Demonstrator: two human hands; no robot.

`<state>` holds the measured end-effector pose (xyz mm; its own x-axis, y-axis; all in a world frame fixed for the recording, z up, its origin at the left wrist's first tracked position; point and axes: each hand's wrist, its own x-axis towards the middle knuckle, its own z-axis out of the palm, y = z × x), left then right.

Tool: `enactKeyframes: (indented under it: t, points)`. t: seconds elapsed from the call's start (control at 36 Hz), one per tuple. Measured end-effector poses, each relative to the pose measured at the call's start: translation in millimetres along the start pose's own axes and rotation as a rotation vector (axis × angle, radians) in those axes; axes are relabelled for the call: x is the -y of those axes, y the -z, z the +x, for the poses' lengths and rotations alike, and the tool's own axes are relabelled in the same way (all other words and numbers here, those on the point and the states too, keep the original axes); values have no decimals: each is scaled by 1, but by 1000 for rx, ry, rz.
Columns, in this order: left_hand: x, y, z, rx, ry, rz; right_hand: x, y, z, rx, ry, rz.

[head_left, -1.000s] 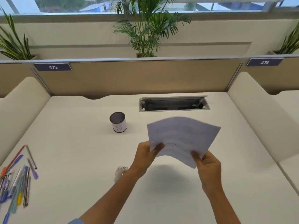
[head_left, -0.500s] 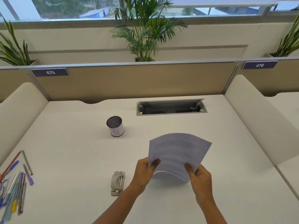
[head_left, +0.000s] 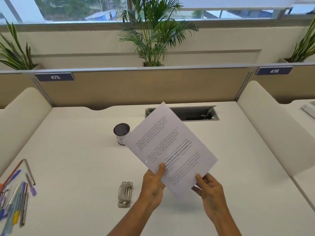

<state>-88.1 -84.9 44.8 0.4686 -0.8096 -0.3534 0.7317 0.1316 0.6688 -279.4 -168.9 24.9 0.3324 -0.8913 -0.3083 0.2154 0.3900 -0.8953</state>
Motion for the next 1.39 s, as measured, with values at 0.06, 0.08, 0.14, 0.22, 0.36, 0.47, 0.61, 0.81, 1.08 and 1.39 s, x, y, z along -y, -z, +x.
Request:
enactKeyframes:
  t: [0.06,0.08,0.14,0.22,0.36,0.47,0.61,0.81,1.08,1.39]
  points:
    - [10,1,-1,5,26,27,0,-15,-7,-53,7,-13]
    - [15,3,-1,0,37,47,1,-20,-9,-80,14,-27]
    - [19,7,1,-6,45,71,5,-21,-8,-127,31,-71]
    - [8,20,12,-21,-15,94,16,-7,-2,-144,53,-174]
    - [-40,41,29,-84,-163,312,46,23,9,-181,141,-315]
    - [-60,41,35,14,-234,583,67,24,13,-185,268,-357]
    - [-62,26,40,-18,-338,713,70,11,6,-186,436,-398]
    - [-26,40,37,-175,-337,779,9,-2,-7,-215,589,-530]
    - [2,71,36,-322,-239,963,-14,7,-9,-226,512,-554]
    - [5,80,39,-264,-203,1109,-24,13,0,-268,352,-553]
